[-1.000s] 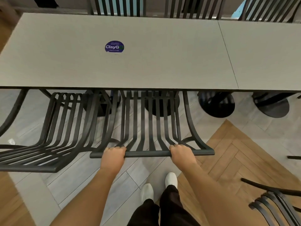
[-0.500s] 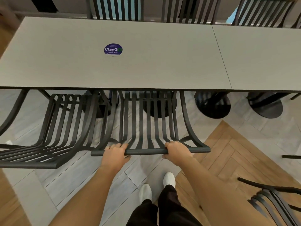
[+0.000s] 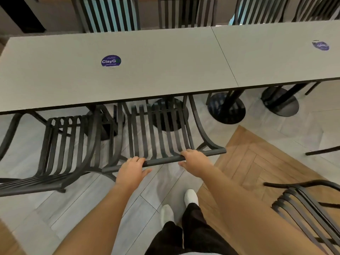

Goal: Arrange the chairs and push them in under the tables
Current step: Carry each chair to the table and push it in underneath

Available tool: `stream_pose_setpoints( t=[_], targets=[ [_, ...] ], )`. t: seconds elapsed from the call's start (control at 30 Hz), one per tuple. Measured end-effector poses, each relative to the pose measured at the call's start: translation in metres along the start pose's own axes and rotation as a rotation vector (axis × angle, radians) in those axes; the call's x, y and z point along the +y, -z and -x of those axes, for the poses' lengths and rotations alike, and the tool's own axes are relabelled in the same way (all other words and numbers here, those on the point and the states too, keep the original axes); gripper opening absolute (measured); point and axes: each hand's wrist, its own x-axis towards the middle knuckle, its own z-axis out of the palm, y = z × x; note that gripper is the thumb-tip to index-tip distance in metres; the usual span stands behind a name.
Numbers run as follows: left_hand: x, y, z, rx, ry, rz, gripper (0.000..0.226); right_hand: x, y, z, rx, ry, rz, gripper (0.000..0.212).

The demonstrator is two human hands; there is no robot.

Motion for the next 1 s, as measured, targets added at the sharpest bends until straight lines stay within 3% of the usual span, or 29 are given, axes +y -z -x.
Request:
stream_pose_setpoints(
  t=[0.3, 0.47, 0.77, 1.0],
  targets=[
    [0.092, 0.018, 0.006, 0.07, -0.239, -0.06, 0.038, 0.044, 0.007, 0.07, 0.107, -0.111, -0.015, 0.042],
    [0.17, 0.007, 0.015, 0.004, -0.38, -0.071, 0.039, 0.097, 0.003, 0.124, 0.162, -0.224, -0.028, 0.041],
    [0.317, -0.051, 0.082, -0.094, -0.503, -0.136, 0.035, 0.218, -0.045, 0.283, 0.183, -0.388, -0.098, 0.04],
    [0.432, -0.118, 0.178, -0.176, -0.5, -0.109, 0.036, 0.314, -0.1, 0.428, 0.167, -0.525, -0.122, 0.032]
  ],
)
